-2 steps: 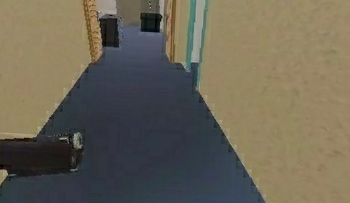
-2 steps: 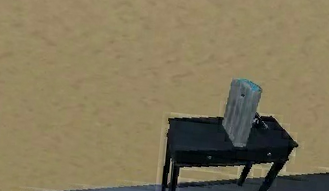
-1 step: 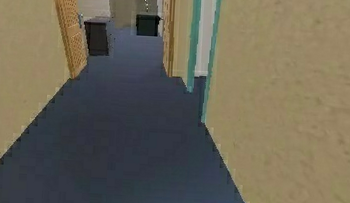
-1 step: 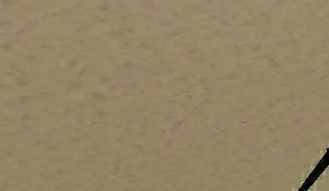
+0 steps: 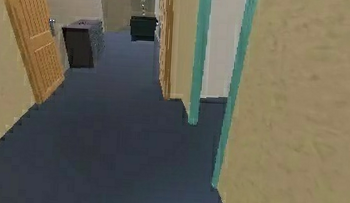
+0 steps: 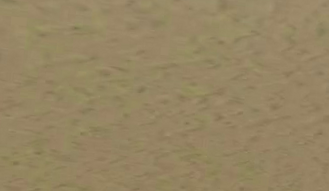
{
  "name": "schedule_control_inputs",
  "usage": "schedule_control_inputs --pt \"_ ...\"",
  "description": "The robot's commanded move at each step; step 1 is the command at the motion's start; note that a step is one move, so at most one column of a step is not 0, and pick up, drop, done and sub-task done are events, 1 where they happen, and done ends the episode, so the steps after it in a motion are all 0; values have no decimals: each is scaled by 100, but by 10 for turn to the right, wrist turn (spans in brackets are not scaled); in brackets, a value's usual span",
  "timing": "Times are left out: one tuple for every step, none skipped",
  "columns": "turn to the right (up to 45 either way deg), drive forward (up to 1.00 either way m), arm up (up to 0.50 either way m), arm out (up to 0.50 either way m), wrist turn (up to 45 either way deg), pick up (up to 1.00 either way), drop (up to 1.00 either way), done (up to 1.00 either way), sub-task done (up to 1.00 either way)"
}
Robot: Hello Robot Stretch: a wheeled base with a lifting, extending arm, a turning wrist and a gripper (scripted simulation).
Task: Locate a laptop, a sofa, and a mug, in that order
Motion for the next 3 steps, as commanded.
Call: schedule_control_inputs --pt "-30 0 0 0 0 0 0 0 0" --pt "0 100 0 0 0 0 0 0 0" --pt "0 40 0 0 0 0 0 0 0"
